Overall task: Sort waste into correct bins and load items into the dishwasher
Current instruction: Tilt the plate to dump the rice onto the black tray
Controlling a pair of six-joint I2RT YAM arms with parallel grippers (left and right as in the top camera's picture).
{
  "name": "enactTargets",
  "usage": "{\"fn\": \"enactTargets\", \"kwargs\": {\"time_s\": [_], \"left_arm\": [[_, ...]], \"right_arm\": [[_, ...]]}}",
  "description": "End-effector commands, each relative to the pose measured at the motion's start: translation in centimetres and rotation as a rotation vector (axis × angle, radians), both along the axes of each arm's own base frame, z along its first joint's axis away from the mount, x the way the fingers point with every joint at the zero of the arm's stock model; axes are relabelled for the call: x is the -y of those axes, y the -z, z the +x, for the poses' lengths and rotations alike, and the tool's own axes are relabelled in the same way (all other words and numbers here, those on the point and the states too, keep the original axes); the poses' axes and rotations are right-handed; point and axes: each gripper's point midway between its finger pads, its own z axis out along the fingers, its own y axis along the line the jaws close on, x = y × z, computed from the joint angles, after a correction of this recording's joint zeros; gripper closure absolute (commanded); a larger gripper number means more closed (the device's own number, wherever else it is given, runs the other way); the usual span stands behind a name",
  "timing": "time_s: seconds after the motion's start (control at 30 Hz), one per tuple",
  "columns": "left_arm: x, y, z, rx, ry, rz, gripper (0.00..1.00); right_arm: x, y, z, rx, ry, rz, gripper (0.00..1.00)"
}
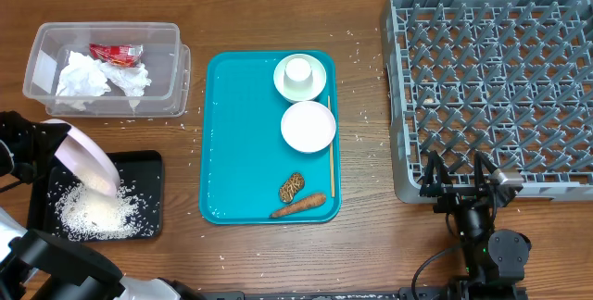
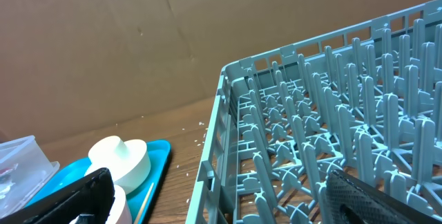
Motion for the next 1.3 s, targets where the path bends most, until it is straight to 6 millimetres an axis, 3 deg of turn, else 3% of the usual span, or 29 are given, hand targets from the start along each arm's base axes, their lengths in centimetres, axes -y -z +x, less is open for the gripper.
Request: {"fn": "enactTargets", "kwargs": {"time_s": [0.0,0.07,0.17,0.53,0.63,0.9,1.0,1.13,1.27], "left_arm": [[0.6,-1.2,0.3,0.068,0.029,0.005,0.96],[0.5,-1.1,0.2,0.060,0.023,0.009,0.96],[2.1,-2.2,0.2,0.104,0.043,-0.090,0.96],[2.6,-2.0,-0.3,0.060,0.025,-0.133,0.96],[1.3,-1.7,0.0,0.068,0.005,-0.084,0.96],[1.7,-2.1,-0.9,0.068,-0.012,-0.159,0.96],[0.8,-1.7,-0.9,0.066,-0.014,-0.101,0.96],[2.4,-3.0,-1.0,0.133,0.036,-0.165,0.96],[1.4,-2.4,-1.2,0.104,0.002,-0.141,0.96]], "right_arm": [[0.0,0.2,0.0,0.004,0.003,-0.001,0.00],[0.0,0.2,0.0,0.004,0.003,-0.001,0.00],[0.0,0.2,0.0,0.004,0.003,-0.001,0.00],[0.0,0.2,0.0,0.004,0.003,0.000,0.00],[0.0,0.2,0.0,0.004,0.003,-0.001,0.00],[0.0,0.2,0.0,0.004,0.003,0.000,0.00],[0.0,0.2,0.0,0.004,0.003,0.000,0.00],[0.0,0.2,0.0,0.004,0.003,-0.001,0.00],[0.0,0.2,0.0,0.004,0.003,-0.001,0.00]]}}
